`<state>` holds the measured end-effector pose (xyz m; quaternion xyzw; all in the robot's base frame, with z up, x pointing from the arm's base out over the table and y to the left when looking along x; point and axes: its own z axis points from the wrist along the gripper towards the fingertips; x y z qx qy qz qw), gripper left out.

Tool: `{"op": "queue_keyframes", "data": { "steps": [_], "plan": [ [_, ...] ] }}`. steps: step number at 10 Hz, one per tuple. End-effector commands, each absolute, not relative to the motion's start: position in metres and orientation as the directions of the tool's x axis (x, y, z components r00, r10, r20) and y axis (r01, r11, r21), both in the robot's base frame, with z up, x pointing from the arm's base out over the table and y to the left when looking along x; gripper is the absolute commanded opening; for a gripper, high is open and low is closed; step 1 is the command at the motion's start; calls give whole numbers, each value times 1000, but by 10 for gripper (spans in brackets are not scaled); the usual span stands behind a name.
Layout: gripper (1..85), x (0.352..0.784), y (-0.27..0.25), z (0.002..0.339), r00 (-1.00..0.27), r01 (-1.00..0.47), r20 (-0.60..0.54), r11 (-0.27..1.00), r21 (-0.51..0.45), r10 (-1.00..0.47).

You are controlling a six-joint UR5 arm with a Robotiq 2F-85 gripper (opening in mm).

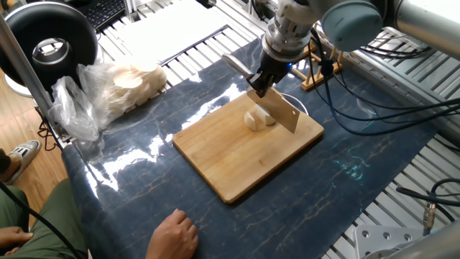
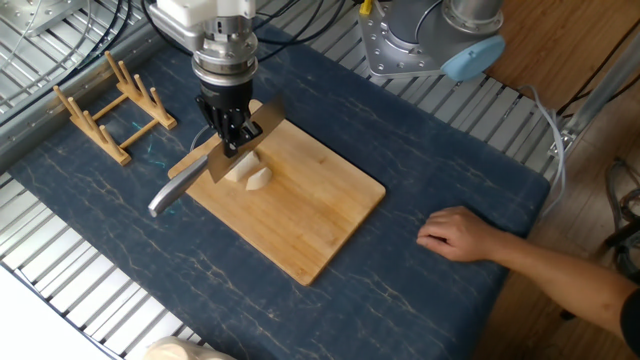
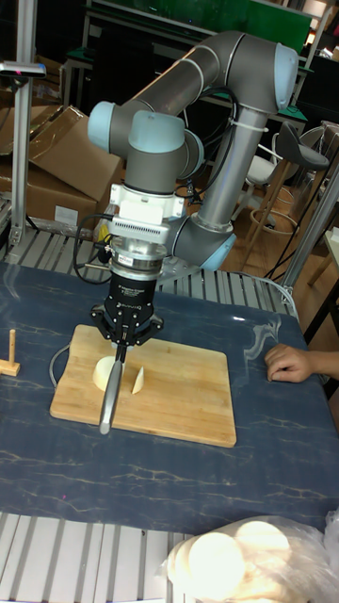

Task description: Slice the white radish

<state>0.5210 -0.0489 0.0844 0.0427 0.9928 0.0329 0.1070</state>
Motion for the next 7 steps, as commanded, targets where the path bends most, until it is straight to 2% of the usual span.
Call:
{"op": "queue_keyframes", "data": {
  "steps": [1, 7],
  "plan": [
    [10, 523, -47, 84, -970, 85, -219, 992, 90, 103],
    [10, 528, -48, 81, -964, 73, -248, 993, 95, 94]
  ]
}}
